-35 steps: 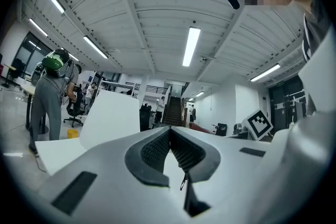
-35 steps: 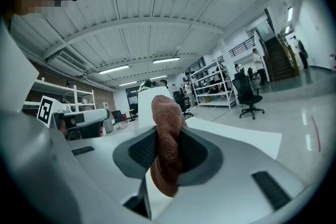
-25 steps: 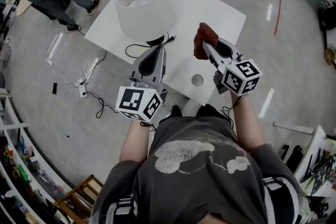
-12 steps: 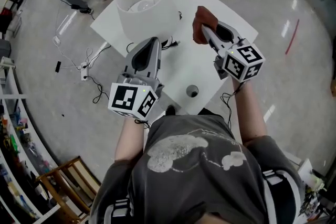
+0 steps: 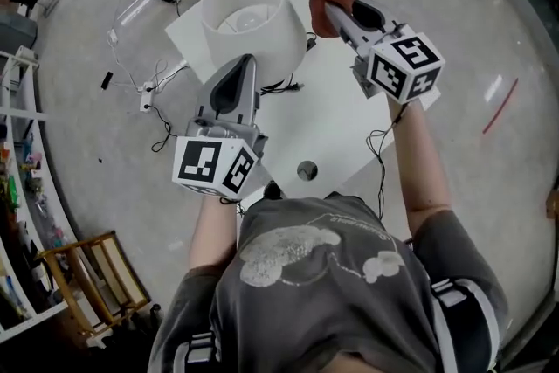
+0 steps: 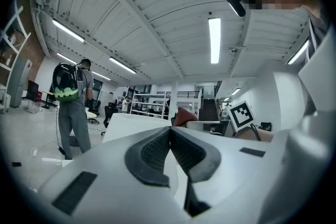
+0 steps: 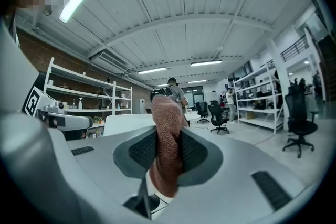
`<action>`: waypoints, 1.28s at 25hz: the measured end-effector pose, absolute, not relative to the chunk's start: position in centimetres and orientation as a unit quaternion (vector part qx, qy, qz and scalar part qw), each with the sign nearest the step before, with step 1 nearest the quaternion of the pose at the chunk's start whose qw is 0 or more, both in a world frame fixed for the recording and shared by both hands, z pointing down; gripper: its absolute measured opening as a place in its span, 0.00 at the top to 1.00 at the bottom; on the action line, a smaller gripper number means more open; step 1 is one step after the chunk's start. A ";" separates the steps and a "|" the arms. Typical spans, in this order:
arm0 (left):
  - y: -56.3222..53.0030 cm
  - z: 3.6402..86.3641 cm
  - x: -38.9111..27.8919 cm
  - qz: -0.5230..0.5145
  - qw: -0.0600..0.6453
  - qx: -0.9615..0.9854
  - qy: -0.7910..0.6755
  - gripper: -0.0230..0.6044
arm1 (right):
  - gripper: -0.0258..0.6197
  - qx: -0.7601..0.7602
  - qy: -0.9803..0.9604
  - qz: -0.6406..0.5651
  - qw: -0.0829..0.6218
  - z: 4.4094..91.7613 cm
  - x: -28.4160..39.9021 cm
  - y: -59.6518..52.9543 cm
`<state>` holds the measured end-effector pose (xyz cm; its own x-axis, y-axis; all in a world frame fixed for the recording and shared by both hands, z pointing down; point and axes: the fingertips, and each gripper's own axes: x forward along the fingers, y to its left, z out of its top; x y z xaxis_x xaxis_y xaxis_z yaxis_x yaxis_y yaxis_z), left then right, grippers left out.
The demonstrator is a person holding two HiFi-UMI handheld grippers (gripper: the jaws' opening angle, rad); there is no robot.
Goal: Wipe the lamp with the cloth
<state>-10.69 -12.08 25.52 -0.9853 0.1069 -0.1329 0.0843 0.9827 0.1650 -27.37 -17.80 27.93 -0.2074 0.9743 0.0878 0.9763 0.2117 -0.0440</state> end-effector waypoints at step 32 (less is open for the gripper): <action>-8.7 34.1 -12.0 0.115 -0.002 0.119 0.986 0.95 | 0.82 -0.642 -0.748 -0.035 0.163 42.6 -29.4 -14.1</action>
